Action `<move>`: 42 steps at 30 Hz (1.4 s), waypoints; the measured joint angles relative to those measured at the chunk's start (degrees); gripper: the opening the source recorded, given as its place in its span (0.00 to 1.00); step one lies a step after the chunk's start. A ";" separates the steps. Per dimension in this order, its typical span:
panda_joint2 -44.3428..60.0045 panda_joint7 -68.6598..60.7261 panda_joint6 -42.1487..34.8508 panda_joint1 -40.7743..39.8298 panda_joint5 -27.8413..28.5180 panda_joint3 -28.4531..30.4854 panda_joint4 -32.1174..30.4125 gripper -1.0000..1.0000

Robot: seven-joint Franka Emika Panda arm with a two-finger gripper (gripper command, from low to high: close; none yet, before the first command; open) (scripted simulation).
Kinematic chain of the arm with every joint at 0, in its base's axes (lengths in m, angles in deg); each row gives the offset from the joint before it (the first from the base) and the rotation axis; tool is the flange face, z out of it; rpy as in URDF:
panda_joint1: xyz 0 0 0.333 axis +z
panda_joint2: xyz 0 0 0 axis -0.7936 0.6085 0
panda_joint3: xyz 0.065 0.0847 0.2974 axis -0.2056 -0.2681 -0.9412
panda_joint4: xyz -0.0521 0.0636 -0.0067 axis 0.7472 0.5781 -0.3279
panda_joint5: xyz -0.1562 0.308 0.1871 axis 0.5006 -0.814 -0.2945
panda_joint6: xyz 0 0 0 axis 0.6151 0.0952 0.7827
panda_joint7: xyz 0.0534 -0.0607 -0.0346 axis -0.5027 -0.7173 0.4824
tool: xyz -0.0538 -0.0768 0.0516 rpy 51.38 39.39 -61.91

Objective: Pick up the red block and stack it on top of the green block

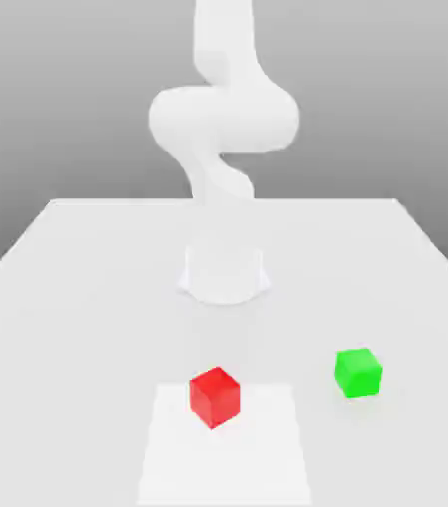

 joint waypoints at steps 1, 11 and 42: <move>1.96 -1.95 1.39 0.68 -0.03 0.87 -1.61 0.50; 21.32 -20.98 14.79 6.34 -0.12 7.65 -17.10 0.50; 37.14 -38.15 25.12 8.23 -0.05 2.19 -29.42 0.00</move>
